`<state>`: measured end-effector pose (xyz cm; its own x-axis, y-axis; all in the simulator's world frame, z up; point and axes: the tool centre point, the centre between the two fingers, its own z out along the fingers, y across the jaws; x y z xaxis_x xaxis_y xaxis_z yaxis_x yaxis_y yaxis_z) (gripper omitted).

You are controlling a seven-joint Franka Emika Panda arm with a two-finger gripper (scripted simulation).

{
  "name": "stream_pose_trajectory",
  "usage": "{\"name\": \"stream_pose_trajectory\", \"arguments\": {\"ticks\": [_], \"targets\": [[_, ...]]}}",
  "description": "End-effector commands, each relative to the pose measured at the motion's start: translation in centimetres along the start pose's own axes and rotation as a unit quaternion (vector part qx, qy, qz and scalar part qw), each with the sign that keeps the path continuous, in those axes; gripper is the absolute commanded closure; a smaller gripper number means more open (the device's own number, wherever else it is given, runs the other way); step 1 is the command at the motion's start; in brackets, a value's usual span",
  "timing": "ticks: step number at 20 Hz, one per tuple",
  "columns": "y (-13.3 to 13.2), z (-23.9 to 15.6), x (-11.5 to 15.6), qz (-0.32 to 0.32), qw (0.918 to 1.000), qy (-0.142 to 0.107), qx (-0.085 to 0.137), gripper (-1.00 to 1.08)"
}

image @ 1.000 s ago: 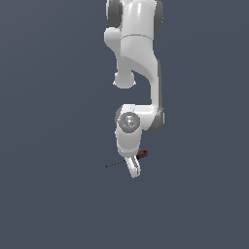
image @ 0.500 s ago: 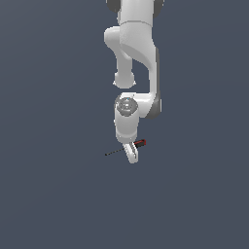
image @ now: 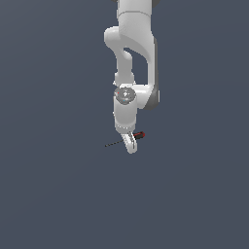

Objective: Pick up the object and move it to a goal position.

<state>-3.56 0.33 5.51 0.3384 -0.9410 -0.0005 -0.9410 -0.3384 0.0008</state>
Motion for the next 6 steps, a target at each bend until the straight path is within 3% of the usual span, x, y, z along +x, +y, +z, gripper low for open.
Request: {"name": "stream_pose_trajectory", "arguments": {"ticks": [1, 6], "targets": [[0.54, -0.24, -0.12, 0.0, 1.0, 0.0, 0.0, 1.08], [0.91, -0.4, -0.18, 0.0, 1.0, 0.0, 0.0, 1.08]]}}
